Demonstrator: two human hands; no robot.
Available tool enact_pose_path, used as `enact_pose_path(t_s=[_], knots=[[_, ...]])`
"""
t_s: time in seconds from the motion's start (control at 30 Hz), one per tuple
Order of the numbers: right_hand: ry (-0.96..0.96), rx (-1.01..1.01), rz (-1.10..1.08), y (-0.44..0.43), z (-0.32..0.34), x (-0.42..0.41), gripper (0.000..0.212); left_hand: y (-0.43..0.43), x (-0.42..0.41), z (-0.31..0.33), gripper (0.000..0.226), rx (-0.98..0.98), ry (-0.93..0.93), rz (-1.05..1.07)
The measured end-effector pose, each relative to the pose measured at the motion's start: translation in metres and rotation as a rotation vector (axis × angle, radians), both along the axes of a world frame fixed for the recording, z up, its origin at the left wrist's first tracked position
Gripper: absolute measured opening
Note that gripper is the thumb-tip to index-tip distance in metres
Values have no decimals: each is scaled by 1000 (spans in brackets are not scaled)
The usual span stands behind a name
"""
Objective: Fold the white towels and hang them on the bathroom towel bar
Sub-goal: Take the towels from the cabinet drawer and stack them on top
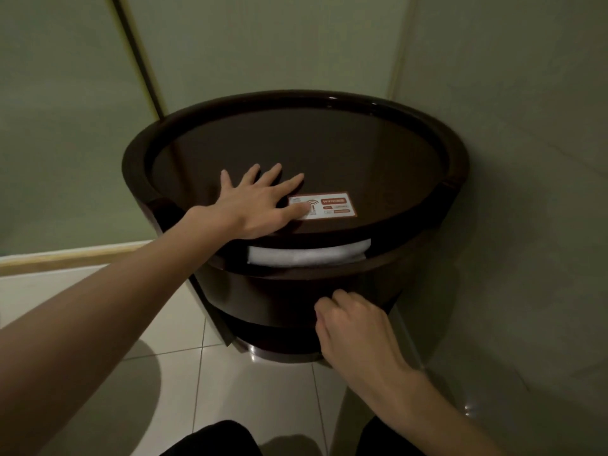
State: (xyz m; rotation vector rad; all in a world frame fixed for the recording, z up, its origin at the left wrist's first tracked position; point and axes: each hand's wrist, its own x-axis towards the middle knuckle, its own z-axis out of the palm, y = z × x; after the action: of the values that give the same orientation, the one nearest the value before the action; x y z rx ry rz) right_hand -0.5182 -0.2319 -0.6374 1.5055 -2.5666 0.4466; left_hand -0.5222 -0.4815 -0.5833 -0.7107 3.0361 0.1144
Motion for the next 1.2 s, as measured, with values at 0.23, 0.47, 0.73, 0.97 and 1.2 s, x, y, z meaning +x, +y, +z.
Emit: enact_pose_path(t_s=[0.23,0.47,0.73,0.97,1.2], knots=[[-30,23,-10,16,1,13,25,0,1,-1,78,-4,13,-5],[-73,43,-20,26,-2,21,23,2,3,0,81,-8,12,2],[-75,36,-10,33,0,26,25,4,3,2,78,-25,4,-1],[-68,28,17,42,-2,31,27,5,4,4,75,-30,-7,-4],[-54,1,42,54,-6,37,28,7,5,5,76,-28,-9,-7]])
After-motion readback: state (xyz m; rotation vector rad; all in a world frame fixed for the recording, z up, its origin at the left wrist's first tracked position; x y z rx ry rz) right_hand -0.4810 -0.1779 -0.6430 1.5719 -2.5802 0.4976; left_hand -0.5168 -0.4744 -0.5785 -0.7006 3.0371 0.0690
